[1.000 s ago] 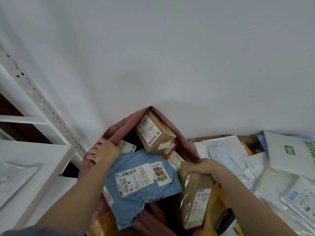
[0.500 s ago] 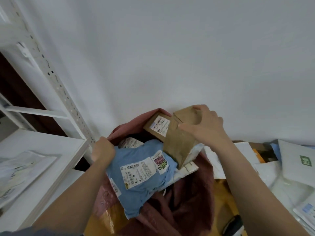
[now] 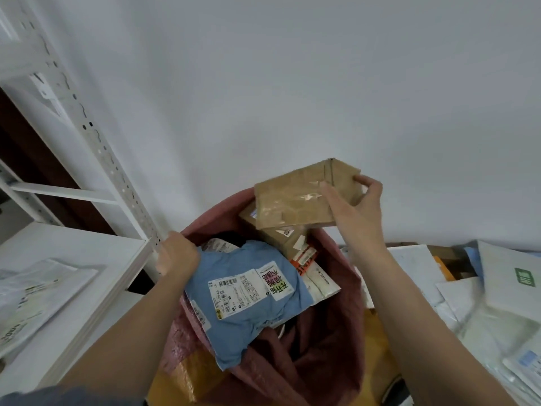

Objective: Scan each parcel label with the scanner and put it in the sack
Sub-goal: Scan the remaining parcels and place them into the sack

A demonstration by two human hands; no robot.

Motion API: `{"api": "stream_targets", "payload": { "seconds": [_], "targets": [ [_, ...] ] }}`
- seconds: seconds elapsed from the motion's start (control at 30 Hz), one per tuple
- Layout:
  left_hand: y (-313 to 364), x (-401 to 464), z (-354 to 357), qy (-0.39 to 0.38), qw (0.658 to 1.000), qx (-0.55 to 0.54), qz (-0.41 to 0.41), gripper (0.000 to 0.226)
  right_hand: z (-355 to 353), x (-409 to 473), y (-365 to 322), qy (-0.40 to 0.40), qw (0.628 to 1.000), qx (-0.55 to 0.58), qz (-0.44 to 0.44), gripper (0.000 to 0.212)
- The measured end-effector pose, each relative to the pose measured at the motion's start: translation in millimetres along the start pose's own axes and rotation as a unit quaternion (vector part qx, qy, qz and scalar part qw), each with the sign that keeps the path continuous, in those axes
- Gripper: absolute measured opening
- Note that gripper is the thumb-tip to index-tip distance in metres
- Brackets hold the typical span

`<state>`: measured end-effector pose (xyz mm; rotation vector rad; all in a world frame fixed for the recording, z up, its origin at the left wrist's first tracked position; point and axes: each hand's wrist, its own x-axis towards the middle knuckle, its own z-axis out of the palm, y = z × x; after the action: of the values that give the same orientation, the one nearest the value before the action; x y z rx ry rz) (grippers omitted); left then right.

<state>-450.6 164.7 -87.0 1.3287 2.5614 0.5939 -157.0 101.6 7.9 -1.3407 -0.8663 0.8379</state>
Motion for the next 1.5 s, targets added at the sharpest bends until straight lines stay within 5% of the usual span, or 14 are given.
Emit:
{"api": "stream_targets", "payload": {
  "seconds": [0.07,0.17,0.23,0.33,0.43,0.53,0.63,0.8,0.9,1.03,1.13,1.23,1.33,1.5],
  "targets": [
    [5.0,-1.0,1.0,-0.006,1.0,-0.014,-0.01,0.023,11.8,-2.0,20.0,-0.064,0.995,-0.003,0.076,0.065],
    [14.0,-4.0,0.6,-0.007,0.999,-0.033,-0.012,0.025,26.6,-10.1,61.4,-0.148,0.946,-0.235,0.167,0.074],
    [19.5,-4.9,-0.2,-0.003,0.999,-0.034,-0.001,0.025,27.7,-14.2,78.8,-0.203,0.914,-0.285,0.205,0.077],
    [25.8,-6.6,1.6,-0.005,0.995,-0.071,0.064,0.025,21.6,-8.9,89.5,-0.24,0.904,-0.321,0.148,0.03],
    [36.3,-15.2,4.8,-0.042,0.981,-0.106,0.158,0.063,19.8,-4.9,98.5,-0.228,0.931,-0.231,0.169,0.022],
    [44.2,-24.5,9.2,-0.112,0.967,0.019,0.227,0.107,15.9,-3.7,112.7,-0.204,0.94,-0.202,0.185,0.016],
    [44.0,-24.3,16.5,-0.125,0.954,0.107,0.25,0.099,4.7,-0.3,132.5,-0.221,0.927,-0.172,0.251,0.014],
    [43.8,-23.3,25.5,-0.099,0.956,0.114,0.252,0.082,-25.2,8.4,166.0,-0.161,0.898,-0.277,0.301,0.058],
    [39.6,-20.9,30.6,-0.101,0.961,0.104,0.236,0.08,-47.5,5.2,186.5,-0.108,0.87,-0.344,0.336,0.051],
    [35.4,-16.1,31.6,-0.107,0.965,0.099,0.216,0.082,-67.4,-1.8,203.6,-0.095,0.868,-0.207,0.441,0.033],
    [34.6,-14.3,30.5,-0.112,0.967,0.098,0.209,0.08,-65.6,5.9,194.3,-0.072,0.898,-0.146,0.41,0.019],
    [34.5,-11.1,26.4,-0.131,0.968,0.062,0.206,0.049,-53.5,21.0,168.4,-0.016,0.95,-0.139,0.281,0.014],
    [32.8,-4.3,16.4,-0.143,0.968,0.018,0.204,0.028,-39.2,34.3,128.6,-0.003,0.971,-0.16,0.18,0.033],
    [42.4,5.4,-18.6,-0.064,0.98,-0.105,0.157,0.033,-11.8,53.1,50.6,0.001,0.996,-0.069,0.052,0.046]
  ]
}}
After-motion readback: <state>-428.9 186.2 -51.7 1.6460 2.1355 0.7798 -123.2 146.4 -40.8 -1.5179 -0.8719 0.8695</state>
